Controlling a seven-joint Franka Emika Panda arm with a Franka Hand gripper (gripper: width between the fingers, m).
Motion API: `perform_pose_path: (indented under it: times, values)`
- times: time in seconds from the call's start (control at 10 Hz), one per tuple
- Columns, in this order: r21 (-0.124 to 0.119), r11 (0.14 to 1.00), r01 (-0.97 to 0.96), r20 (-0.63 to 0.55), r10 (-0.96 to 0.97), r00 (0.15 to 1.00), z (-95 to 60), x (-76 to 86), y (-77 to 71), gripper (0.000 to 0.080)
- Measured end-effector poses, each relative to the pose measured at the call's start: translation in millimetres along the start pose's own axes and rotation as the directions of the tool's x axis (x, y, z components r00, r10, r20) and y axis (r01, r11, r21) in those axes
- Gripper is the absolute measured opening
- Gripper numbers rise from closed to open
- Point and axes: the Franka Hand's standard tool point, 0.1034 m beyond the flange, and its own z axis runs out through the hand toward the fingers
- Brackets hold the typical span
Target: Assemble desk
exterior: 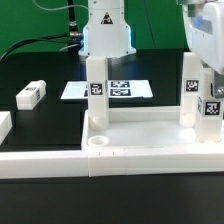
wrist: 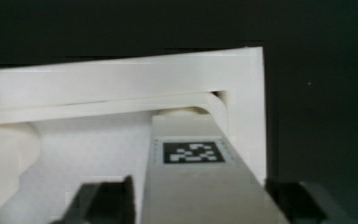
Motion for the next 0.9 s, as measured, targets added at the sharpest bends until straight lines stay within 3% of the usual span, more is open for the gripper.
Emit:
perform_pose_path:
  times: [0.1, 0.2, 0.3, 0.4, 0.6, 0.7, 0.8, 0.9]
  values:
    - [0.030, 0.992, 0.126, -0.013, -0.126, 0.992, 0.4, 4.1, 0.2, 0.0533]
    - [0.043, 0.932, 0.360, -0.034, -0.359, 0.933, -1.0, 7.5, -0.5, 0.0613]
    - [0.055, 0.841, 0.538, -0.060, -0.535, 0.843, -0.7, 7.0, -1.9, 0.0613]
    - [0.048, 0.769, 0.637, -0.060, -0.634, 0.771, 1.0, 0.7, 0.2, 0.0642]
    - [0.041, 0.709, 0.704, -0.066, -0.701, 0.710, 1.1, 3.9, -0.2, 0.0648]
    - [0.033, 0.623, 0.782, -0.071, -0.779, 0.623, 1.1, 3.7, -0.2, 0.0649]
    - [-0.005, 0.463, 0.886, -0.069, -0.884, 0.462, -0.6, 2.2, -0.7, 0.0649]
    - [-0.047, 0.252, 0.967, -0.065, -0.966, 0.249, -4.8, 1.1, -5.4, 0.0649]
